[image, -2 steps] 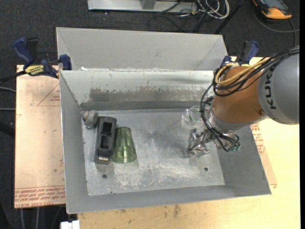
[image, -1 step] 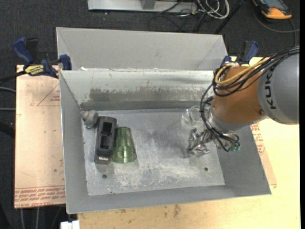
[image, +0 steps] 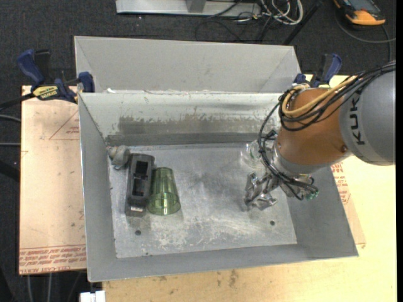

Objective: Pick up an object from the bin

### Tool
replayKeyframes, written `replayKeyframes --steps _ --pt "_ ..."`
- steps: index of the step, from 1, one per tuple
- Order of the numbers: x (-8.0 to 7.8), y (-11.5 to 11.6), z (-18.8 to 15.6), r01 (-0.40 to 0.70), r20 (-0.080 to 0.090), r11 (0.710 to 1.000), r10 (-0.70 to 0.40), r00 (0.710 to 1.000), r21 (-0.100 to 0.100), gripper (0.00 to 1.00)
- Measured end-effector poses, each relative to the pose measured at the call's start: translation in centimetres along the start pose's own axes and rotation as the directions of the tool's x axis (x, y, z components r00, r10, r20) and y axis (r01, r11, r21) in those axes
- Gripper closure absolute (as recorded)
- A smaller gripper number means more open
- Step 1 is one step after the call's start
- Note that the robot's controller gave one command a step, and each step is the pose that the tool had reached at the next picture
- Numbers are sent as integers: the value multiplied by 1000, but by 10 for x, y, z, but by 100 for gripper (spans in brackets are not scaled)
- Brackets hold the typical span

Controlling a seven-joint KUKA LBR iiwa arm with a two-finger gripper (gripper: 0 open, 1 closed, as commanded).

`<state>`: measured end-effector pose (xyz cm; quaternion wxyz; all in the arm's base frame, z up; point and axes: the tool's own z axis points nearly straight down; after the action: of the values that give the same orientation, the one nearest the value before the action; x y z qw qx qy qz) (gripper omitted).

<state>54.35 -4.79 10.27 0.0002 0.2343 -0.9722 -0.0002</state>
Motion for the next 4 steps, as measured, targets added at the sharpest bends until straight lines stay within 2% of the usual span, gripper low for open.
replayKeyframes --steps 1,2,3,4 --pt "-36 14 6 81 4 997 -81 997 1 100" --pt "-50 45 -8 -18 3 1000 18 1000 -1 100" --pt "-70 34 -10 151 5 989 -151 988 0 100" --pt "-52 121 0 412 0 911 -412 911 -2 0"
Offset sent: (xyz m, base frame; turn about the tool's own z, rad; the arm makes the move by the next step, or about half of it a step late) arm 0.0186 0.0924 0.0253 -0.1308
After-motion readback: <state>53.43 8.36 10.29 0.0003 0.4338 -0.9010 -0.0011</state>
